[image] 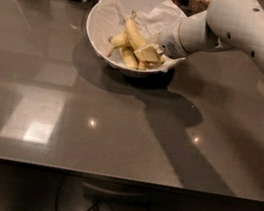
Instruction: Pick banana from white bowl
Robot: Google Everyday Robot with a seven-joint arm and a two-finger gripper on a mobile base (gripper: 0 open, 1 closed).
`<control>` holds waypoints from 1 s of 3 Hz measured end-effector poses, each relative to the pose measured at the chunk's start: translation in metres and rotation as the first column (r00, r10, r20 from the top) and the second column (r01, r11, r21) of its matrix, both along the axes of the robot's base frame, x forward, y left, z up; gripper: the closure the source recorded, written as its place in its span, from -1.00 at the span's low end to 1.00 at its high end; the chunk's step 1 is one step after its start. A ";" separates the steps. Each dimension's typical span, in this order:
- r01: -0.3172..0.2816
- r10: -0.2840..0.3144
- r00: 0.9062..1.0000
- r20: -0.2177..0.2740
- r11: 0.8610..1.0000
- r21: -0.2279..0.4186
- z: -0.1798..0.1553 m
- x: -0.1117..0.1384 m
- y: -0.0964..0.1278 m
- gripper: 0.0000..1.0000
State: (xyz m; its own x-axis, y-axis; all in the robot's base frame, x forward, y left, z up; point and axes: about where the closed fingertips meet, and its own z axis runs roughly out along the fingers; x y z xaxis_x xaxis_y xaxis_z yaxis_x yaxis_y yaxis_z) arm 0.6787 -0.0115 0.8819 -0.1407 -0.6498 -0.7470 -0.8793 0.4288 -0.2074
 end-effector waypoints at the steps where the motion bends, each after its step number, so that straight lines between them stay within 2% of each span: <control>1: -0.014 0.014 0.999 0.033 1.000 0.012 0.022 -0.013 -0.004 1.00; 2: -0.053 0.055 0.997 0.060 0.998 -0.037 0.051 -0.033 -0.004 1.00; 3: -0.108 0.114 0.991 0.063 0.989 -0.101 0.068 -0.056 -0.006 1.00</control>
Offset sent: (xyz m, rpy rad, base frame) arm -0.0603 -0.0093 0.0873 -0.1010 -0.0872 0.1027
